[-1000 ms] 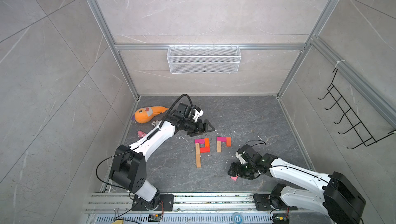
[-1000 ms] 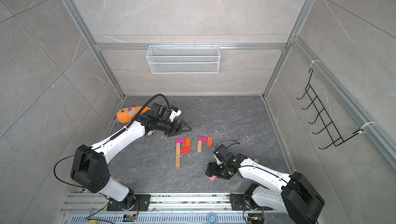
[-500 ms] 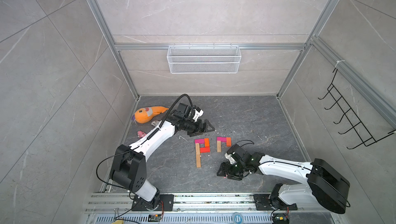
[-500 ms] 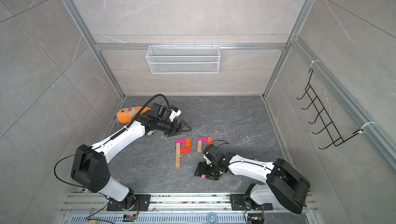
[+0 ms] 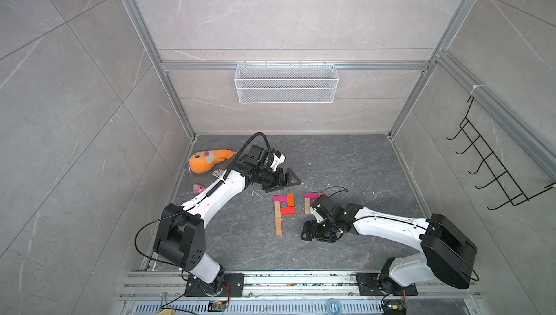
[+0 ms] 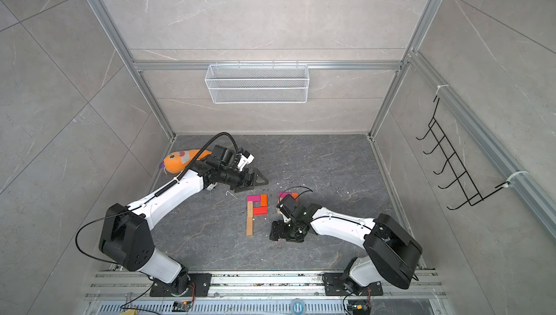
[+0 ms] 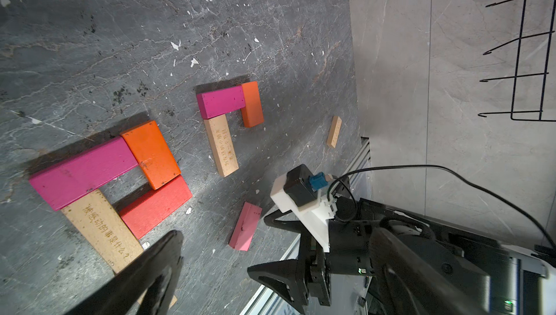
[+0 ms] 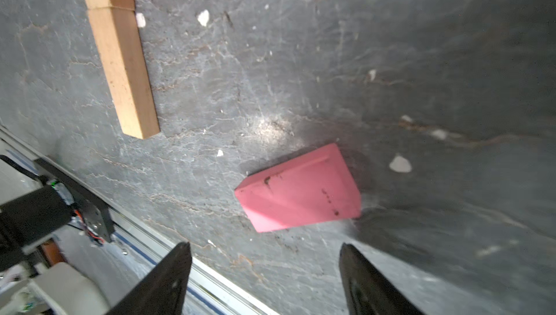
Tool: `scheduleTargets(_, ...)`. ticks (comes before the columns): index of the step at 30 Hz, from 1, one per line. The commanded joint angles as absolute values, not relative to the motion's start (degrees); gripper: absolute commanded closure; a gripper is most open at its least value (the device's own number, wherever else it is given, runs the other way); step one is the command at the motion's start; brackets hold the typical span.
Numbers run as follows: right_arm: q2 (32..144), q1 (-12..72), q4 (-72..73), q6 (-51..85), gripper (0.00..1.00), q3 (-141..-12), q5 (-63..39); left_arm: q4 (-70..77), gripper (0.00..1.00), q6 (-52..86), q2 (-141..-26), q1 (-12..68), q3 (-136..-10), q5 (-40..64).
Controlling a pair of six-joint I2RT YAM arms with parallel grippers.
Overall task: Assemble the letter p with building blocks
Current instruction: Move the building block to the center of the board, then assemble the building block at the center of the board.
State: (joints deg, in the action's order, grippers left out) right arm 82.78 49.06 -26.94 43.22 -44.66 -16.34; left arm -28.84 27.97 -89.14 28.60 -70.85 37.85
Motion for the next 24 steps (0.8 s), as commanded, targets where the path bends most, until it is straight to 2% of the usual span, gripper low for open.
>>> scheduleTargets(1,81.47,49.22,-35.96,32.98,0.19,-47.52,-10.42,-29.33,0.0,25.93,-83.07,27.85,-69.19,35.97)
scheduleTargets(12,88.78,49.26,-31.86,26.63,0.18,-50.45,-9.11,-27.15,0.0,27.71,-67.6,21.42,-53.93,36.34)
scheduleTargets(24,91.65,52.28,-28.39,28.04,0.19,-49.37,-8.19,-30.19,0.0,25.87,-66.0,17.4,-51.11,37.33)
